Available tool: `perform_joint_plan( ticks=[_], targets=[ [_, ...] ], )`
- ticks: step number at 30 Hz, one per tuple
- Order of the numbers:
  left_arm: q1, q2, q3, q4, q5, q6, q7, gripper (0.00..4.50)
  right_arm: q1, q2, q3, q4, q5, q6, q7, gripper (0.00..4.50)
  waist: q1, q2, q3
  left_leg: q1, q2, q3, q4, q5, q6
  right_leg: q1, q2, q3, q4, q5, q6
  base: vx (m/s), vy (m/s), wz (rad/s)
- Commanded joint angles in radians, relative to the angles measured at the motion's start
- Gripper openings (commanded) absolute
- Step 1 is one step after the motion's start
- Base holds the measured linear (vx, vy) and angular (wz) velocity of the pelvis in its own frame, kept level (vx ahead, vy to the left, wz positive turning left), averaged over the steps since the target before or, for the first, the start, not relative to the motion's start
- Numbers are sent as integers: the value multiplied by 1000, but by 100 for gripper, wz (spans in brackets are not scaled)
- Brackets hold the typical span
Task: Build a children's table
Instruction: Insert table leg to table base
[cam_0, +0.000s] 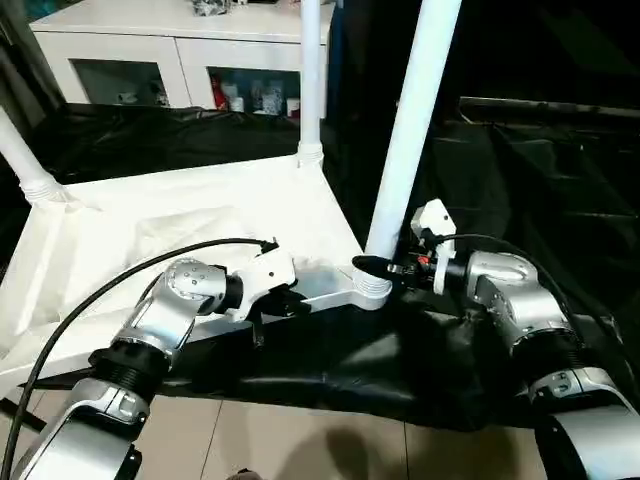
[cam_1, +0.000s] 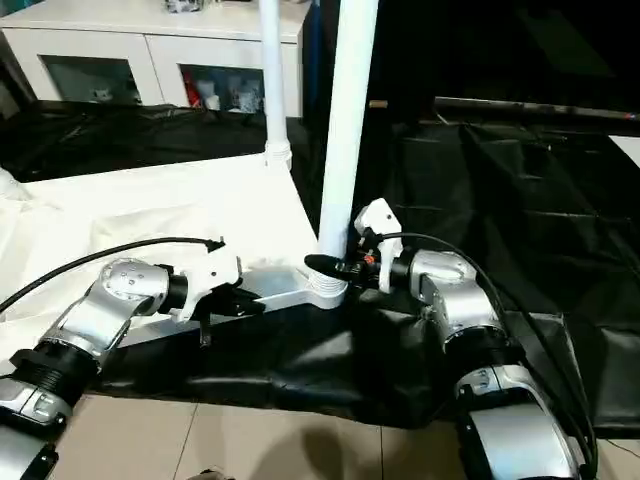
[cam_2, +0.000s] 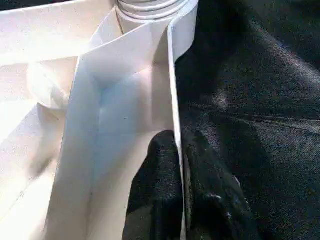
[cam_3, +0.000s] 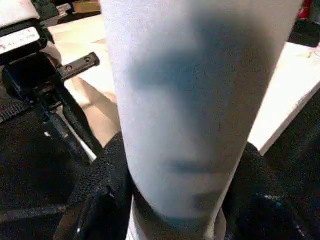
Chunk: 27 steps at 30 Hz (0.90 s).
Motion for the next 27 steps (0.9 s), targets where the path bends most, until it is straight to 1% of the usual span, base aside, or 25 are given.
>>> perform_joint_plan(
  ticks=[1,4,5,7,9,10,11,12,13,14,15,16,17,18,19,20,21,22,23,24,25,26,27],
  targets=[
    [-10,-5,5,-21,-48,-69,-44,0,62,9,59,63,-41,48,75,190,-1,-9,-62,18,24,-3,-77,-312,8,36,-49,36,-88,-314,-211,0,0,0],
    [-10,-1,0,-23,-47,-70,-58,0,65,5,69,61,-49,43,88,190,-1,-8,-62,19,25,-4,-79,-317,6,34,-48,36,-88,-309,-214,0,0,0],
    [-22,-6,4,-8,-33,-67,-28,0,67,7,66,65,-49,37,74,190,-1,-6,-62,21,26,-4,-80,-329,0,33,-48,36,-87,-304,-218,0,0,0],
    [-31,-10,8,4,-27,-62,-7,0,66,9,62,69,-46,35,61,190,-2,-8,-61,22,25,-4,-81,-341,-3,33,-47,36,-89,-309,-218,0,0,0],
    [-42,-20,18,18,-23,-44,22,0,61,17,47,85,-46,37,15,190,-2,-9,-60,24,25,-5,-82,-359,-7,31,-49,36,-93,-341,-212,0,0,0],
    [-53,-35,35,30,-29,-15,51,0,45,30,29,125,-69,14,-97,190,-2,-11,-60,24,24,-5,-82,-362,-9,31,-51,36,-95,-360,-207,0,0,0],
    [-56,-42,42,33,-32,-6,60,0,35,37,18,148,-78,7,-158,190,-6,-9,-55,27,22,-6,-84,-382,-21,24,-52,36,-100,-407,-197,0,0,0],
    [-58,-46,45,35,-33,-1,65,0,29,41,10,163,-83,3,-194,190,-12,-11,-53,28,20,-10,-85,-408,-33,25,-55,34,-105,-467,-181,0,0,0],
    [-63,-53,50,38,-33,10,78,0,17,49,-6,186,-85,4,-254,189,-14,-11,-53,30,20,-12,-85,-419,-35,24,-55,33,-108,-492,-171,0,0,0],
    [-73,-65,57,43,-32,37,104,0,-4,66,-35,224,-81,13,-354,189,-21,-10,-52,30,21,-14,-86,-434,-42,21,-56,33,-110,-515,-162,0,0,0],
    [-73,-65,57,43,-32,37,104,0,-4,66,-35,224,-81,13,-354,189,-28,-11,-51,30,20,-17,-88,-448,-46,20,-55,31,-112,-539,-156,0,0,0],
    [-83,-76,62,49,-30,60,127,0,-21,80,-57,249,-75,23,-426,189,-31,-10,-51,32,20,-19,-87,-464,-46,19,-56,29,-116,-560,-145,0,0,0],
    [-93,-87,67,58,-28,76,152,0,-36,93,-72,271,-73,29,-500,189,-33,-9,-51,32,20,-20,-89,-464,-48,20,-56,29,-116,-558,-143,0,0,0],
    [-95,-90,68,60,-28,81,158,0,-40,96,-76,276,-71,31,-516,189,-37,-8,-53,27,18,-23,-92,-464,-49,24,-55,24,-117,-549,-140,0,0,0],
    [-111,-108,74,74,-23,114,195,0,-61,116,-99,305,-60,40,-605,189,-38,-8,-54,25,19,-24,-94,-461,-49,27,-55,23,-117,-536,-139,0,0,0],
    [-128,-124,77,89,-14,147,236,0,-80,133,-116,331,-49,42,-680,189,-43,-8,-53,25,19,-23,-95,-465,-50,24,-54,23,-116,-517,-144,0,0,0],
    [-140,-137,78,103,-6,170,269,0,-94,145,-123,350,-47,41,-739,189,-46,-7,-52,33,16,-22,-91,-487,-56,15,-52,22,-120,-526,-148,0,0,0],
    [-154,-154,81,119,3,202,312,0,-109,160,-131,369,-44,40,-797,189,-49,-8,-51,40,15,-21,-88,-504,-56,10,-53,23,-126,-539,-151,0,0,0],
    [-166,-173,83,134,13,235,359,0,-123,176,-136,388,-46,36,-854,189,-51,-8,-51,38,15,-21,-88,-505,-55,11,-53,22,-125,-538,-151,0,0,0],
    [-177,-193,84,148,25,261,405,0,-139,194,-142,410,-50,32,-913,189,-54,-5,-51,33,17,-21,-91,-499,-57,14,-52,23,-123,-517,-154,0,0,0],
    [-184,-218,83,157,34,288,448,0,-155,218,-154,431,-47,35,-966,189,-53,-3,-50,34,16,-23,-92,-503,-60,13,-51,21,-123,-512,-154,0,0,0],
    [-186,-229,83,159,38,299,466,0,-162,228,-159,440,-45,36,-988,189,-53,-5,-53,41,16,-21,-89,-510,-60,11,-51,21,-125,-504,-153,0,0,0],
    [-188,-246,84,162,39,306,485,0,-171,240,-154,449,-55,33,-1021,189,-51,-6,-53,37,15,-20,-90,-503,-51,14,-50,20,-127,-480,-152,0,0,0]
  ],
)
